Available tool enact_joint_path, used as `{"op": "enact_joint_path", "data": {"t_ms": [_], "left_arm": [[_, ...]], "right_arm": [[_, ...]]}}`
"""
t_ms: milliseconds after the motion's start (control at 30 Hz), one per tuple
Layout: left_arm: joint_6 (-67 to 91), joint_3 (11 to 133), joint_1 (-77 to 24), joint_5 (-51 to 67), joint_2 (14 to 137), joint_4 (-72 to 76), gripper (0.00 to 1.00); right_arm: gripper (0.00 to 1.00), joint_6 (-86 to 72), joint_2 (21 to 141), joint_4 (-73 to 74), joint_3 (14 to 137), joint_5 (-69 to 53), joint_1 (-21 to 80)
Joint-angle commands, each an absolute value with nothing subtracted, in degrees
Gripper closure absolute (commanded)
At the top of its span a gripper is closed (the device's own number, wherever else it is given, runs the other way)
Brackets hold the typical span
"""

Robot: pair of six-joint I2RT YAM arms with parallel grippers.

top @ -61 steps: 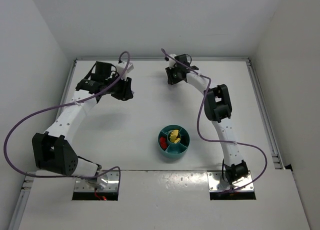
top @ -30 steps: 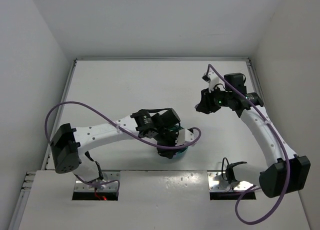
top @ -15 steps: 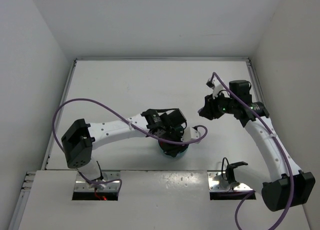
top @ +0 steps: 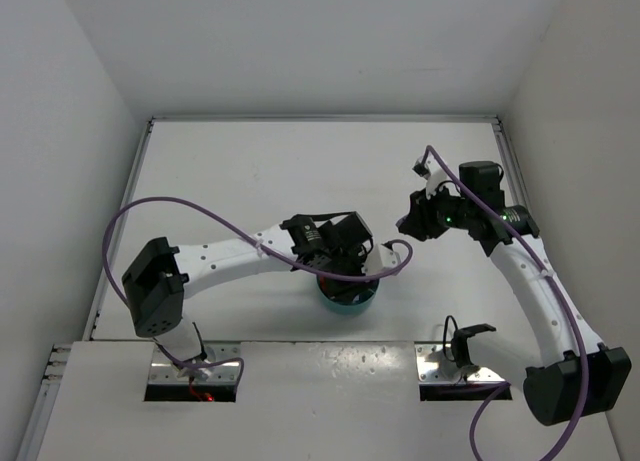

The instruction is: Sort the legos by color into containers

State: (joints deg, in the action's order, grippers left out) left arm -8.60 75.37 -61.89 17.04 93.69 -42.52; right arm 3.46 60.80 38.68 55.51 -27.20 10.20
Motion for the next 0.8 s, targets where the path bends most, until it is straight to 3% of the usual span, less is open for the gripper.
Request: {"op": "enact_joint_path", "data": {"t_ms": [0,233,467,767], "left_arm": [[-7.5,77.4,-61.3,13.3,92.5,-40.7,0.56],[-7.5,77.4,-61.3,12.2,90.4,-40.7,0.32],[-7.5,79.8,-58.6,12.3,84.4,-40.7,0.32],[0.3,85.9,-45.8,5.4,76.2,-37.8,0.30]], "right_arm": [[0.99,4.0,59.8,37.4,55.6,-27.9,9.8],[0.99,5.1,59.8,37.9,55.6,-29.0,9.8],[0.99,13.2,56.5,42.6,55.1,-36.1,10.5],[0.99,21.7,58.6,54.6,61.3,-45.9,15.4]]}}
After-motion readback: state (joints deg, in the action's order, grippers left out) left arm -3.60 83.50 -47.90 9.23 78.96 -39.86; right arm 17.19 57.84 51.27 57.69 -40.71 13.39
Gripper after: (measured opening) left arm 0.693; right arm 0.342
